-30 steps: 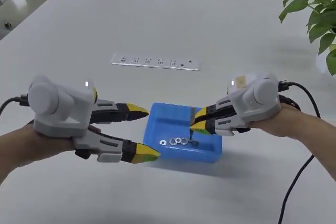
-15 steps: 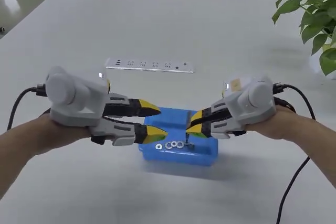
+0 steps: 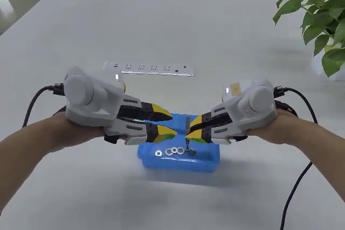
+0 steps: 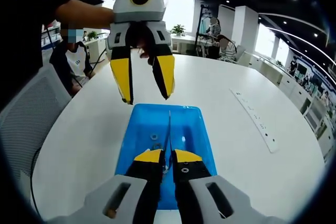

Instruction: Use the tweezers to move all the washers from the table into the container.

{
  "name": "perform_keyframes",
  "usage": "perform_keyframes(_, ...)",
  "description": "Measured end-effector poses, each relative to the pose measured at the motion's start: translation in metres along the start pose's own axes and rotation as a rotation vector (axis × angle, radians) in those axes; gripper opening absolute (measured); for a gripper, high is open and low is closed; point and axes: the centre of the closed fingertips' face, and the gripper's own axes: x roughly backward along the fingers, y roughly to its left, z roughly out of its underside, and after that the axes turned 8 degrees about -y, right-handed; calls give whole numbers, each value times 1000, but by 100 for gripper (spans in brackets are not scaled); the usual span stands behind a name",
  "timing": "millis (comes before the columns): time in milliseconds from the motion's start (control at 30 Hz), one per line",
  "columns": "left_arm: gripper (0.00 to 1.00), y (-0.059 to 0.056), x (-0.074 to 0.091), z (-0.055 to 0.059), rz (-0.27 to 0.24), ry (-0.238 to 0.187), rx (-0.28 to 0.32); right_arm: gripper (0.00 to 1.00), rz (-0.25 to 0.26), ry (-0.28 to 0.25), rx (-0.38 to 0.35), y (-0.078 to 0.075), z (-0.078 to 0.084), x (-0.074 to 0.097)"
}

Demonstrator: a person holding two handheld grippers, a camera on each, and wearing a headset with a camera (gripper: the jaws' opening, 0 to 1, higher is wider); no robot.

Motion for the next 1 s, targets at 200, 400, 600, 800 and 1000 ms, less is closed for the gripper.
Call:
perform_keyframes(200,21,3,-10,-2,13,-2,-16,8,-4,4,9,0,1,0)
perform_keyframes(400,18,3,-17,-6,31,-6,-29,8,-11,13,25,1,2,1)
perform_keyframes(600,14,2,-24,-9,53,-1,-51,8,-18,21,39,2,3,2)
perform_keyframes(800,10,1,-28,-11,73,4,-70,9,-25,22,46,4,3,2)
perform_keyframes(1000,6,-1,-30,-10,88,15,-83,9,-26,22,49,4,2,1)
